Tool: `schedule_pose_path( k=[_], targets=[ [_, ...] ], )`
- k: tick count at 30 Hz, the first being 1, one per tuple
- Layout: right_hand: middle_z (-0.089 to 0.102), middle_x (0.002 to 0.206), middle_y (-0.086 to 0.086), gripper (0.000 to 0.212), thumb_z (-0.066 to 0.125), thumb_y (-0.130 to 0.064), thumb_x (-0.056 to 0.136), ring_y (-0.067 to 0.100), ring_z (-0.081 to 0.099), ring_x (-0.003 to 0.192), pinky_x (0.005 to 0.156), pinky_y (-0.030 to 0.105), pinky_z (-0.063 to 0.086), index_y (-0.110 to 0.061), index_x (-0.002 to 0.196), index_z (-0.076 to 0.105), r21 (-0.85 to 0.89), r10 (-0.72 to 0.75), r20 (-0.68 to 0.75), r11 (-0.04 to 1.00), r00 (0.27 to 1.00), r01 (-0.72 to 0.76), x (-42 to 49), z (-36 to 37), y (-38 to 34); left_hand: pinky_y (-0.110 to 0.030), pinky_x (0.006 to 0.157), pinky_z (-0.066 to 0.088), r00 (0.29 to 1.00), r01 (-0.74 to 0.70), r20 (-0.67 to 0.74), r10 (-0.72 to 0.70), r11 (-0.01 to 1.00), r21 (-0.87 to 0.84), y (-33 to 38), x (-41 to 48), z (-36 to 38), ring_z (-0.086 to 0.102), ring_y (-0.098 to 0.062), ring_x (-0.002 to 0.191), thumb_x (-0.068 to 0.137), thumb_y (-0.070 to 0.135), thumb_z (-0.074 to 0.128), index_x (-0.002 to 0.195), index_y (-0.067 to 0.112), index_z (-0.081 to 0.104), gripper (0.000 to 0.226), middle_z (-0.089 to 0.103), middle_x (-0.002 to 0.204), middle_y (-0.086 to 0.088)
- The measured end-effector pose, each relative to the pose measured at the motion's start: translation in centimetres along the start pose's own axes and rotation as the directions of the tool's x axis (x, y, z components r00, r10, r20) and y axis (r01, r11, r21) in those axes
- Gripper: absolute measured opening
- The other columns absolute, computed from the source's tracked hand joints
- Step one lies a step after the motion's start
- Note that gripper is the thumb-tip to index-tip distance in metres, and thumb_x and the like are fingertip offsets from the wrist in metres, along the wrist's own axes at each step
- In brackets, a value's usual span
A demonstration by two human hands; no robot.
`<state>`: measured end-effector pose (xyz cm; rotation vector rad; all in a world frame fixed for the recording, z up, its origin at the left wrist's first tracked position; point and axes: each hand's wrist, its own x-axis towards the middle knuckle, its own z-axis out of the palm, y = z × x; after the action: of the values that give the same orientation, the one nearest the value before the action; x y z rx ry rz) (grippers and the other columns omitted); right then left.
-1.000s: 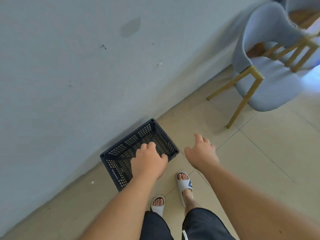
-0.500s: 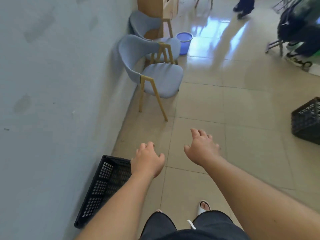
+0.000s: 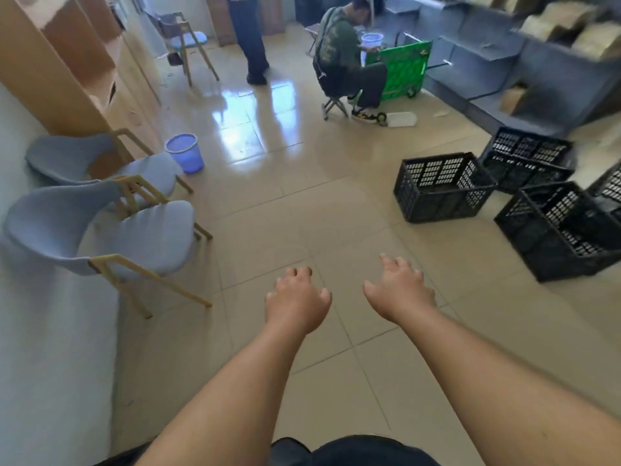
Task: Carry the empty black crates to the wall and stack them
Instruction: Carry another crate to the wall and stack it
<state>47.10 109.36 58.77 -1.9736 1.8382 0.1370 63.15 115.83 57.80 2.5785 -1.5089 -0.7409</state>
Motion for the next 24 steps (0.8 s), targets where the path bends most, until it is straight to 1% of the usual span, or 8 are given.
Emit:
schedule_pose_path(
  k=[4,6,13,18,21,24],
  targets=[
    [0.026,0.157,0.004,0.070,0.044,-0.051,0.094,0.030,0.028,0.139,0.103,0.049,0.036,-0.027,0.154,0.020,0.078,0.126,-0.026,0.989,0.992,-0.124,3.4,-3.2,7.4,-0.045,0.101,0.041,0.992,-0.122,0.035,0.121,0.992,0.034,8.7,2.5,1.2,0.045,-0.026,0.132,0.094,0.050,0.045,0.149,0.024,0.041,0.060,0.044,0.148,-0.002],
    [0.027,0.156,0.004,0.069,0.044,-0.050,0.094,0.030,0.029,0.138,0.102,0.049,0.037,-0.026,0.154,0.020,0.105,0.184,-0.023,0.978,0.983,-0.181,4.8,-4.1,10.2,-0.043,0.102,0.041,0.982,-0.178,0.066,0.175,0.983,0.048,12.0,3.7,1.8,0.045,-0.025,0.132,0.094,0.051,0.046,0.149,0.025,0.040,0.061,0.043,0.148,-0.001],
    [0.031,0.152,0.005,0.067,0.043,-0.050,0.094,0.030,0.034,0.134,0.099,0.050,0.039,-0.027,0.153,0.021,0.150,0.333,-0.011,0.933,0.943,-0.328,11.6,-6.4,16.5,-0.042,0.101,0.041,0.937,-0.336,0.142,0.318,0.933,0.130,21.5,11.6,2.8,0.046,-0.026,0.133,0.094,0.050,0.046,0.150,0.024,0.038,0.062,0.042,0.150,-0.001],
    [0.032,0.152,0.003,0.066,0.042,-0.048,0.094,0.029,0.033,0.133,0.099,0.050,0.037,-0.029,0.153,0.020,0.137,0.447,-0.032,0.888,0.894,-0.439,18.5,-10.1,20.1,-0.044,0.102,0.044,0.874,-0.476,0.195,0.446,0.865,0.156,28.3,19.3,2.7,0.046,-0.027,0.133,0.095,0.050,0.046,0.150,0.023,0.038,0.062,0.042,0.150,-0.003],
    [0.034,0.151,0.002,0.065,0.041,-0.049,0.094,0.028,0.034,0.133,0.099,0.050,0.036,-0.030,0.152,0.022,0.141,0.518,-0.042,0.850,0.854,-0.508,22.0,-12.5,22.0,-0.044,0.100,0.045,0.819,-0.567,0.249,0.518,0.798,0.204,32.1,23.7,2.0,0.046,-0.027,0.132,0.096,0.051,0.044,0.149,0.024,0.037,0.060,0.043,0.149,-0.002],
    [0.035,0.150,0.001,0.063,0.040,-0.050,0.094,0.027,0.034,0.132,0.099,0.050,0.037,-0.030,0.152,0.023,0.142,0.572,-0.073,0.816,0.817,-0.560,25.1,-14.7,24.3,-0.044,0.099,0.042,0.777,-0.627,0.283,0.563,0.736,0.256,36.1,28.1,1.4,0.046,-0.028,0.132,0.097,0.049,0.045,0.148,0.023,0.038,0.058,0.043,0.148,-0.001]
  ],
)
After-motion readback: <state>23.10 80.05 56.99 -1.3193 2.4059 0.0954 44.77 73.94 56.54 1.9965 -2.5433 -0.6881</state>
